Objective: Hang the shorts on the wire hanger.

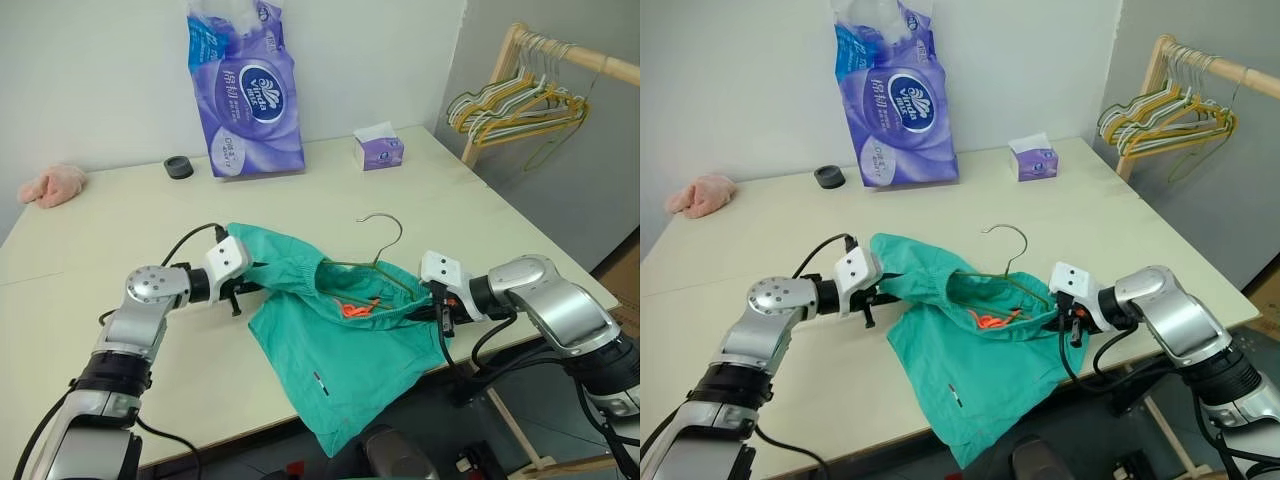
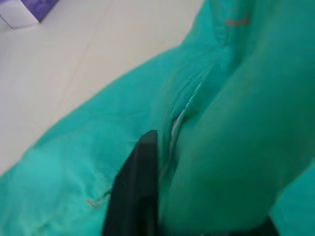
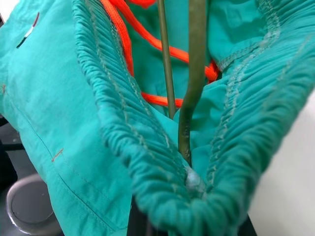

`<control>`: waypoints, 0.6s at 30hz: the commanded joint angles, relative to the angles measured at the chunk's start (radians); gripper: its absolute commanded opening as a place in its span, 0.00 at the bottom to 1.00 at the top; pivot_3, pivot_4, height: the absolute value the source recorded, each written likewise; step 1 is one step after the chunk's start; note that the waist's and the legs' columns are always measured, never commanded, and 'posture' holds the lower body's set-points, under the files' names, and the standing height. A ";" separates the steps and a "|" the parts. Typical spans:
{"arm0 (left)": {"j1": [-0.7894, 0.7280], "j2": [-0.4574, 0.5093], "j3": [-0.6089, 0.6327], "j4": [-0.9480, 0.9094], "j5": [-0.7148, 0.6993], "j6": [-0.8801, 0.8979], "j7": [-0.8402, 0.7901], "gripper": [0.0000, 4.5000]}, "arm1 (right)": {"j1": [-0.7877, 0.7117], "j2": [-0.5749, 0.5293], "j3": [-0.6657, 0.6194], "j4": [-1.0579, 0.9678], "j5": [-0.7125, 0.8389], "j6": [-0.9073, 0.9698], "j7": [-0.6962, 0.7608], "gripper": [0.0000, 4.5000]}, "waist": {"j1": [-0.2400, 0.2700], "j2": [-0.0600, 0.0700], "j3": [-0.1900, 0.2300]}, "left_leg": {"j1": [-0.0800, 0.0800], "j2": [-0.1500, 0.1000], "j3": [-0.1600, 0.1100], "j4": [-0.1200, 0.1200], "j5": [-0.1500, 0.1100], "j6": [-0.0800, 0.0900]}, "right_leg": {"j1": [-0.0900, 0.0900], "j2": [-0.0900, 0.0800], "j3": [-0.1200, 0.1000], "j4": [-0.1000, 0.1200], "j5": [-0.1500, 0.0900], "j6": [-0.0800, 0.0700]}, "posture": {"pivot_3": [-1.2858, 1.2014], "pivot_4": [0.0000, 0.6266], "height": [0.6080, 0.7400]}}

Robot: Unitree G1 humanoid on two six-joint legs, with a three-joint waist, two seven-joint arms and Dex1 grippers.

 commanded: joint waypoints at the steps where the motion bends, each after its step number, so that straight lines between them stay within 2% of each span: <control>1: -0.009 0.007 0.040 -0.002 0.028 -0.076 0.070 0.56 | -0.016 0.009 -0.043 -0.024 0.031 0.008 -0.013 0.00 | 0.003 0.000 0.000 | -0.001 0.000 -0.001 0.001 0.000 0.000 | 0.000 0.000 -0.001 0.000 0.000 0.000 | 0.37 0.03 1.00; 5: 0.010 0.018 0.058 0.011 0.032 -0.108 0.103 0.82 | -0.006 0.016 -0.054 -0.024 0.045 0.016 -0.033 0.00 | 0.010 0.000 0.000 | -0.002 -0.001 -0.002 0.002 0.000 0.000 | 0.000 -0.001 -0.003 0.000 0.000 0.000 | 0.38 0.03 1.00; 10: 0.077 0.049 0.183 -0.075 -0.051 -0.029 0.144 0.82 | 0.043 0.048 -0.128 -0.033 0.077 0.042 -0.116 0.00 | 0.007 0.000 0.000 | -0.004 -0.001 -0.003 0.002 0.000 0.000 | -0.002 -0.001 -0.004 0.001 0.000 0.000 | 0.37 0.04 1.00; 12: 0.113 0.053 0.213 -0.170 -0.115 0.050 0.124 0.82 | 0.070 0.056 -0.167 -0.046 0.096 0.065 -0.147 0.00 | 0.008 0.000 0.000 | -0.007 -0.001 -0.003 0.003 0.000 0.000 | -0.005 -0.001 -0.004 0.001 0.000 0.000 | 0.37 0.04 1.00; 15: 0.164 0.067 0.204 -0.377 -0.246 0.237 0.054 0.82 | 0.120 0.064 -0.243 -0.073 0.127 0.157 -0.220 0.00 | 0.015 0.000 0.000 | -0.008 -0.001 -0.003 0.004 0.000 0.000 | -0.005 -0.001 -0.004 0.001 0.000 0.000 | 0.37 0.05 1.00; 18: 0.145 0.072 0.136 -0.537 -0.360 0.421 -0.010 0.82 | 0.171 0.072 -0.346 -0.110 0.152 0.310 -0.318 0.00 | 0.025 0.001 0.000 | -0.009 -0.002 -0.004 0.007 0.000 0.000 | -0.003 -0.001 -0.004 0.001 0.000 0.000 | 0.36 0.05 1.00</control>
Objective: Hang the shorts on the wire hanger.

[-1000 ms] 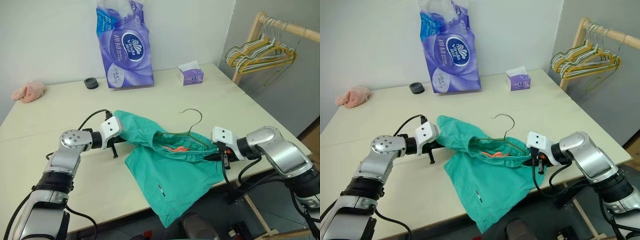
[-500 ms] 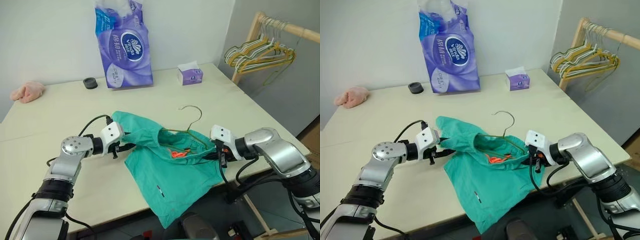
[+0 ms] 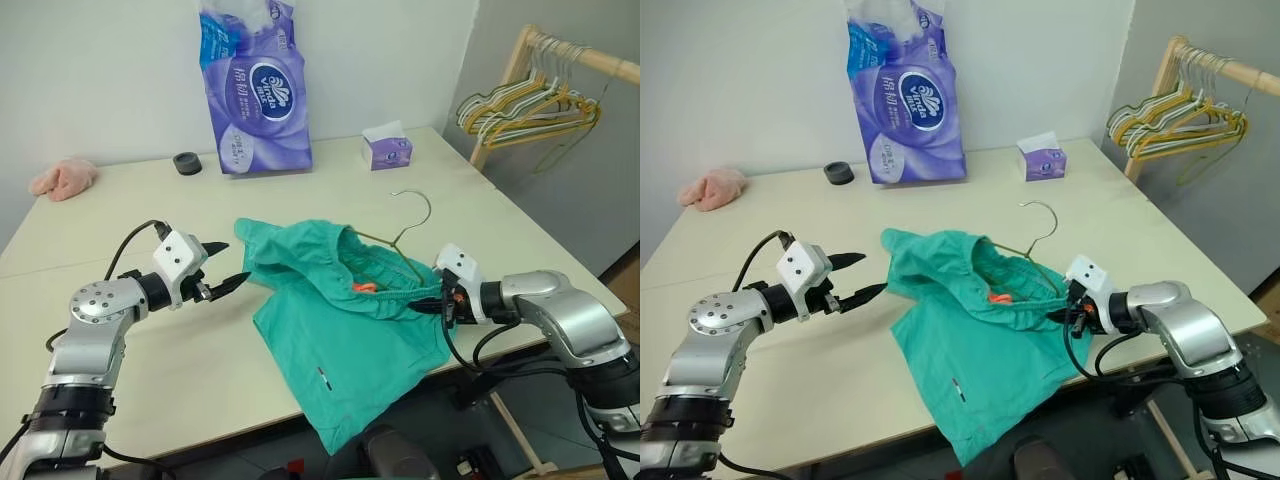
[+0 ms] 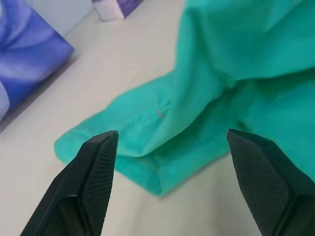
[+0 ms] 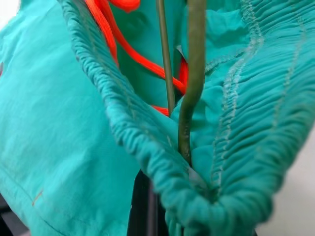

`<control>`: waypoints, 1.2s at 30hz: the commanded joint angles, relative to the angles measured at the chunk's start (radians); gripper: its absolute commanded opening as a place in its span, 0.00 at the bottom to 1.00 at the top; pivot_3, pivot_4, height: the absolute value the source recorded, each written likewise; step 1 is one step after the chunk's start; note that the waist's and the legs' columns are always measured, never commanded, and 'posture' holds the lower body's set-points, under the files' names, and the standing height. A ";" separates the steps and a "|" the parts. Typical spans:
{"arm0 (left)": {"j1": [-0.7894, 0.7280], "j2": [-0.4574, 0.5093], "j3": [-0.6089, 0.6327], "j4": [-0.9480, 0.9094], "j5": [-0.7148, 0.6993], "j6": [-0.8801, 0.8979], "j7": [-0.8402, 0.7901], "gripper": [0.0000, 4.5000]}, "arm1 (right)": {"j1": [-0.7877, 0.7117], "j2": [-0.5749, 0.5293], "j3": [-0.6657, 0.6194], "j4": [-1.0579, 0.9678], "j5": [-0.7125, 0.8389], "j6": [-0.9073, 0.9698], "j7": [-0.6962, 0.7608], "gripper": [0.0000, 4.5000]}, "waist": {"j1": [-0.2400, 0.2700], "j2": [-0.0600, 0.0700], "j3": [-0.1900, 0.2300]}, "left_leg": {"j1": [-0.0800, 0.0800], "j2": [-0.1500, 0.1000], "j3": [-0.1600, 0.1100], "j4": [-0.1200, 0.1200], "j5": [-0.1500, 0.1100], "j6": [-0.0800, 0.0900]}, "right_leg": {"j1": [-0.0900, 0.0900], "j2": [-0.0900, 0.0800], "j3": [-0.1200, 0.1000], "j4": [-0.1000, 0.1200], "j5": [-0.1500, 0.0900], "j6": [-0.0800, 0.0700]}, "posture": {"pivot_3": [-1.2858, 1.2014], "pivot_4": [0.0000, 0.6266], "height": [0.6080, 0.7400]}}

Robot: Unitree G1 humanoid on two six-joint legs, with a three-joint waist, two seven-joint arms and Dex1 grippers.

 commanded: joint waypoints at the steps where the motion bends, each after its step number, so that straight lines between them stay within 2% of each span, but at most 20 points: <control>1: -0.045 0.013 -0.056 -0.176 -0.136 0.184 -0.063 0.82 | 0.031 0.002 -0.142 -0.071 0.042 0.156 -0.105 0.00 | 0.006 0.001 0.000 | 0.000 0.000 0.000 0.001 0.000 0.000 | 0.001 0.000 0.000 0.000 0.000 0.000 | 0.35 0.06 1.00; 7: -0.180 -0.016 -0.176 -0.247 -0.199 0.322 -0.138 0.82 | 0.149 -0.017 -0.344 -0.137 0.066 0.304 -0.216 0.00 | -0.002 0.004 0.001 | 0.000 0.000 0.000 0.003 0.000 0.000 | 0.003 0.002 0.000 0.000 0.000 0.000 | 0.33 0.08 1.00; 13: -0.317 -0.173 -0.313 -0.190 -0.156 0.310 -0.127 0.82 | 0.348 -0.047 -0.577 -0.133 0.037 0.313 -0.281 0.00 | -0.015 0.006 0.002 | 0.001 -0.001 0.000 0.004 -0.001 0.001 | 0.005 0.004 0.000 -0.002 -0.001 0.002 | 0.31 0.10 1.00; 19: -0.410 -0.280 -0.362 -0.117 -0.110 0.282 -0.118 0.82 | 0.456 -0.074 -0.747 -0.070 0.008 0.233 -0.327 0.00 | -0.058 0.009 0.003 | 0.001 0.000 0.002 0.003 -0.001 0.002 | 0.005 0.007 0.001 -0.002 -0.002 0.003 | 0.29 0.10 1.00; 26: -0.497 -0.357 -0.379 -0.025 -0.060 0.243 -0.117 0.82 | 0.473 -0.143 -0.871 0.016 -0.018 0.193 -0.358 0.00 | -0.115 0.011 0.002 | 0.002 -0.001 0.003 0.002 -0.004 0.006 | 0.007 0.007 0.002 -0.002 -0.008 0.010 | 0.28 0.11 1.00; 32: -0.569 -0.442 -0.413 0.023 -0.023 0.216 -0.118 0.82 | 0.472 -0.270 -0.956 0.119 -0.057 0.166 -0.365 0.00 | -0.148 0.011 0.004 | 0.002 -0.004 0.005 0.002 -0.007 0.011 | 0.009 0.005 0.003 -0.004 -0.011 0.012 | 0.27 0.12 1.00; 36: -0.607 -0.499 -0.419 0.027 -0.017 0.224 -0.096 0.82 | 0.494 -0.341 -0.994 0.205 -0.084 0.127 -0.353 0.00 | -0.170 0.006 0.009 | 0.003 -0.004 0.008 0.001 -0.008 0.013 | 0.011 0.004 0.003 -0.007 -0.011 0.013 | 0.27 0.14 1.00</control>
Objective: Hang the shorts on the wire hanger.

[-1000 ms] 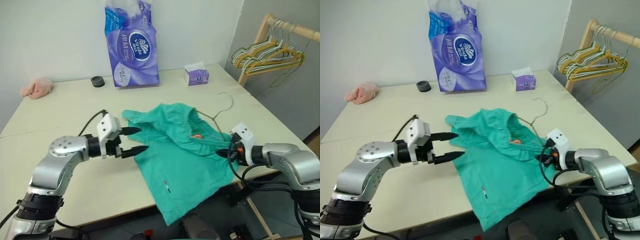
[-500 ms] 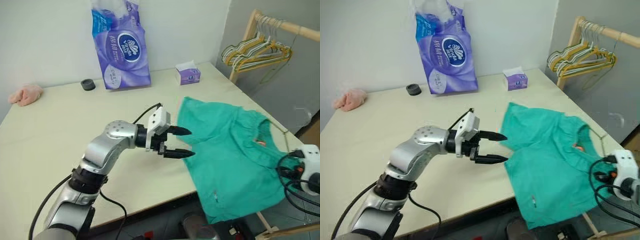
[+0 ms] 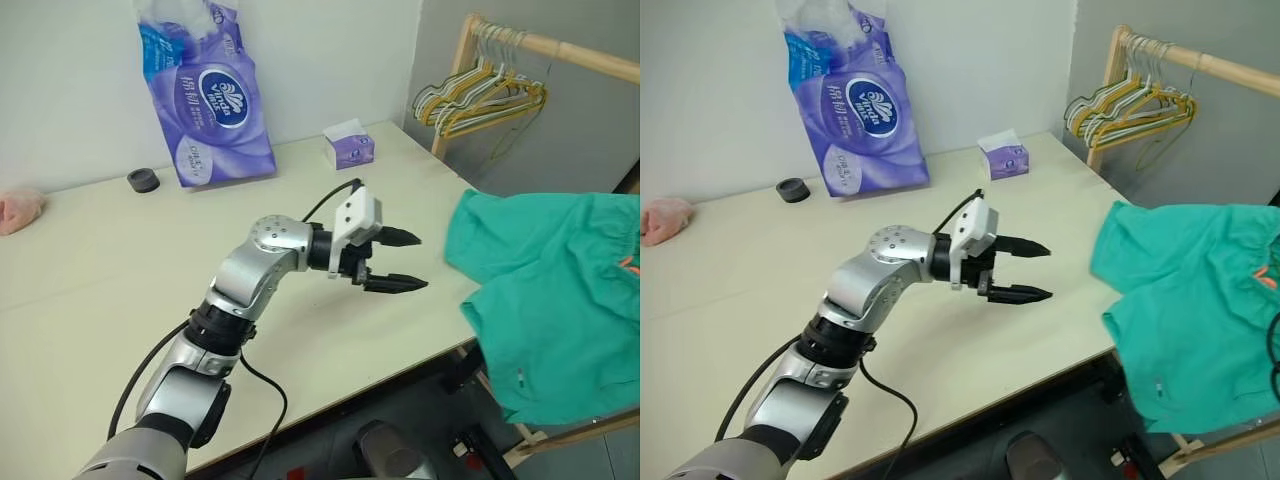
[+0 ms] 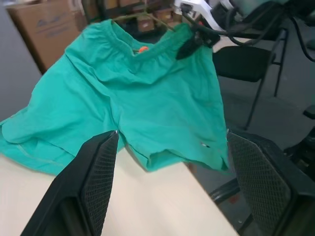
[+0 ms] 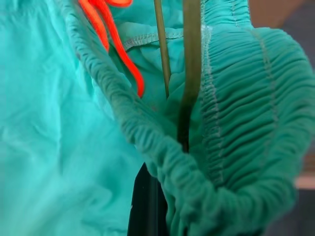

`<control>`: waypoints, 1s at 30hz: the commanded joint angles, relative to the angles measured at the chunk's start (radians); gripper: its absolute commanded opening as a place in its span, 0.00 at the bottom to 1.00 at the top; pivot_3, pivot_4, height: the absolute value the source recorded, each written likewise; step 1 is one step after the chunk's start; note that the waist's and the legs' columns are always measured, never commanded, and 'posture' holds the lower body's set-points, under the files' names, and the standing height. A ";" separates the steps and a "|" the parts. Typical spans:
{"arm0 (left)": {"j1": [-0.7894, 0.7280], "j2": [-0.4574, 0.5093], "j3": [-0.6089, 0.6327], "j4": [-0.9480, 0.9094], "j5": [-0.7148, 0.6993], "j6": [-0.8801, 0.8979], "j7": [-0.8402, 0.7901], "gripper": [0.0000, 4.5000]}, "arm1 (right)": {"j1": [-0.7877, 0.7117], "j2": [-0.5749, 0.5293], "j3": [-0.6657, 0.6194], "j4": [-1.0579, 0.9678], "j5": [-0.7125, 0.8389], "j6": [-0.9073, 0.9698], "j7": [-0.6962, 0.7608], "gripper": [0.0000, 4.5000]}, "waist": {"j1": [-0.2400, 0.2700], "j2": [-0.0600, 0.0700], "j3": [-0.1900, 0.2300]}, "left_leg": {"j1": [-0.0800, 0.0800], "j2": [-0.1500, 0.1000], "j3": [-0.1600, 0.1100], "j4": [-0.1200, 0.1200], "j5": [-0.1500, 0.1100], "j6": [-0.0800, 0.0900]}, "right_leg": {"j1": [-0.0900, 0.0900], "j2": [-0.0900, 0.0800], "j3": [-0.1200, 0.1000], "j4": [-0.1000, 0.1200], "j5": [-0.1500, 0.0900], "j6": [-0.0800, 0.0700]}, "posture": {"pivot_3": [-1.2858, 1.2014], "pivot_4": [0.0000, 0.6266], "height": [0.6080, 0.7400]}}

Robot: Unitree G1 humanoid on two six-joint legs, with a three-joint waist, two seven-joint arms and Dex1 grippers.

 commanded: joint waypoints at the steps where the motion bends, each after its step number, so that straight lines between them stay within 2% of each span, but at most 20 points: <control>1: -0.049 -0.032 0.005 -0.005 0.015 -0.011 0.032 0.82 | 0.007 -0.048 -0.048 0.034 -0.031 -0.053 0.003 0.00 | -0.013 -0.002 0.001 | 0.001 0.000 0.000 -0.002 0.000 0.000 | 0.001 0.000 0.000 -0.001 0.000 0.000 | 0.27 0.14 1.00; 3: -0.067 -0.060 0.011 0.012 0.025 -0.015 0.061 0.82 | -0.022 -0.058 -0.027 0.040 -0.029 -0.066 -0.005 0.00 | -0.033 -0.003 0.003 | 0.005 0.001 0.002 -0.005 0.000 0.000 | 0.004 0.000 0.000 -0.003 0.000 0.000 | 0.27 0.15 1.00; 6: -0.098 -0.105 0.024 0.039 0.049 -0.032 0.119 0.82 | -0.105 -0.069 0.038 0.043 -0.020 -0.087 -0.024 0.00 | -0.060 0.000 0.005 | 0.020 0.001 0.004 -0.013 -0.001 0.000 | 0.020 0.000 0.000 -0.014 -0.002 0.000 | 0.27 0.15 1.00; 12: -0.154 -0.170 0.046 0.066 0.096 -0.069 0.232 0.82 | -0.324 -0.112 0.203 0.097 -0.036 -0.167 -0.060 0.00 | -0.094 0.001 0.007 | 0.023 0.001 0.009 -0.011 -0.007 -0.003 | 0.024 -0.001 0.006 -0.018 -0.005 0.004 | 0.29 0.17 1.00; 17: -0.182 -0.194 0.044 0.068 0.111 -0.072 0.273 0.82 | -0.530 -0.131 0.319 0.244 -0.042 -0.193 -0.077 0.00 | -0.088 -0.002 0.019 | 0.030 0.000 0.015 -0.011 -0.009 -0.002 | 0.029 -0.001 0.016 -0.019 -0.005 0.005 | 0.30 0.19 1.00; 24: -0.204 -0.206 0.040 0.054 0.107 -0.052 0.287 0.82 | -0.754 -0.182 0.453 0.528 -0.082 -0.226 -0.066 0.00 | -0.065 0.002 0.050 | 0.033 0.000 0.022 -0.011 -0.011 0.001 | 0.030 -0.001 0.024 -0.019 -0.004 0.006 | 0.31 0.23 1.00; 30: -0.211 -0.225 0.032 0.048 0.107 -0.045 0.296 0.82 | -0.900 -0.196 0.497 0.707 -0.103 -0.225 -0.081 0.00 | -0.055 0.004 0.070 | 0.033 0.000 0.024 -0.010 -0.011 0.000 | 0.030 -0.001 0.025 -0.018 -0.004 0.007 | 0.30 0.26 1.00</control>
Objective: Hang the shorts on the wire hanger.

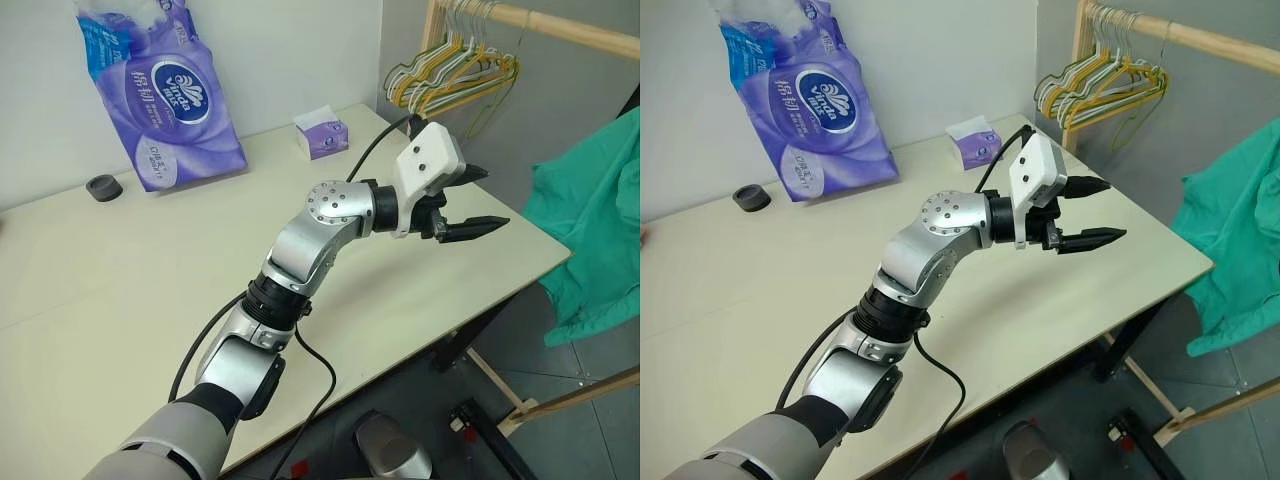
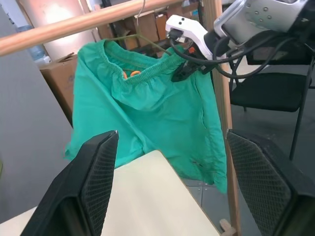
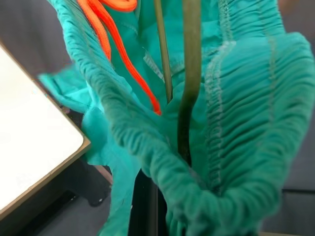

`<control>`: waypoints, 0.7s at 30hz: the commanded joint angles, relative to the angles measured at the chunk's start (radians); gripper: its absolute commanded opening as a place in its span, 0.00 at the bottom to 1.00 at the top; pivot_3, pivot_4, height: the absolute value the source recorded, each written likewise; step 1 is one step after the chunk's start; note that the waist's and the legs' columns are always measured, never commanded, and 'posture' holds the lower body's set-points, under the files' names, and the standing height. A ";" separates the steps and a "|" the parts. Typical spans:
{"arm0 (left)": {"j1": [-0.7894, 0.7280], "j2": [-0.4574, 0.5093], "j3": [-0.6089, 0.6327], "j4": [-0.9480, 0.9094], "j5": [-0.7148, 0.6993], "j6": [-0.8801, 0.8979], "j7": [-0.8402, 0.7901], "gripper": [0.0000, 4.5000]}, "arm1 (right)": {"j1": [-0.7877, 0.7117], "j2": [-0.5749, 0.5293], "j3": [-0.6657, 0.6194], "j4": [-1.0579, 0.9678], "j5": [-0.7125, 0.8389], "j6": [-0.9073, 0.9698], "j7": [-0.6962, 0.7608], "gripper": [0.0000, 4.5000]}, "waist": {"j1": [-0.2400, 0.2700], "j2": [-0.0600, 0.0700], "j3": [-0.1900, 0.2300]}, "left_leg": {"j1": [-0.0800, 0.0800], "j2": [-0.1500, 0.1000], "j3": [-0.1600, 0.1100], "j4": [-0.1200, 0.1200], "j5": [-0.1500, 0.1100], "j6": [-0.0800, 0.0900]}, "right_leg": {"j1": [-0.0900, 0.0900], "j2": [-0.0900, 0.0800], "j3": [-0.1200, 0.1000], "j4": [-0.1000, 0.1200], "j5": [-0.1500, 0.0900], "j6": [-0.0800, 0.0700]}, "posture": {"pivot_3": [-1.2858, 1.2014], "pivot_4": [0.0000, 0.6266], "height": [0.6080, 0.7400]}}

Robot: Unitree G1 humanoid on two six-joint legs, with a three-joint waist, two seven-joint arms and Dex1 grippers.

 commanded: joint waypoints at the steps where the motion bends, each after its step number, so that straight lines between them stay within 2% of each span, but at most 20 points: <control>1: -0.034 -0.016 0.014 -0.035 0.000 -0.008 0.013 0.82 | -0.082 -0.041 -0.001 0.061 -0.014 -0.018 -0.012 0.00 | 0.003 0.001 0.006 | 0.000 0.000 0.001 0.000 0.000 0.000 | 0.000 0.000 0.000 0.000 0.000 0.000 | 0.30 0.26 1.00; 12: -0.049 -0.049 0.011 -0.006 -0.005 -0.025 -0.003 0.82 | -0.288 -0.065 0.048 0.289 -0.039 -0.014 -0.014 0.00 | 0.007 0.001 0.023 | 0.000 0.000 0.006 0.000 -0.001 -0.001 | -0.001 0.000 0.002 0.000 0.000 0.002 | 0.30 0.29 1.00; 21: -0.124 -0.068 0.016 0.071 -0.064 -0.018 -0.146 0.82 | -0.363 -0.054 0.066 0.379 -0.040 0.005 -0.005 0.00 | 0.003 0.001 0.030 | 0.000 0.000 0.013 0.000 -0.002 -0.001 | -0.002 -0.001 0.010 -0.003 0.001 0.006 | 0.30 0.29 1.00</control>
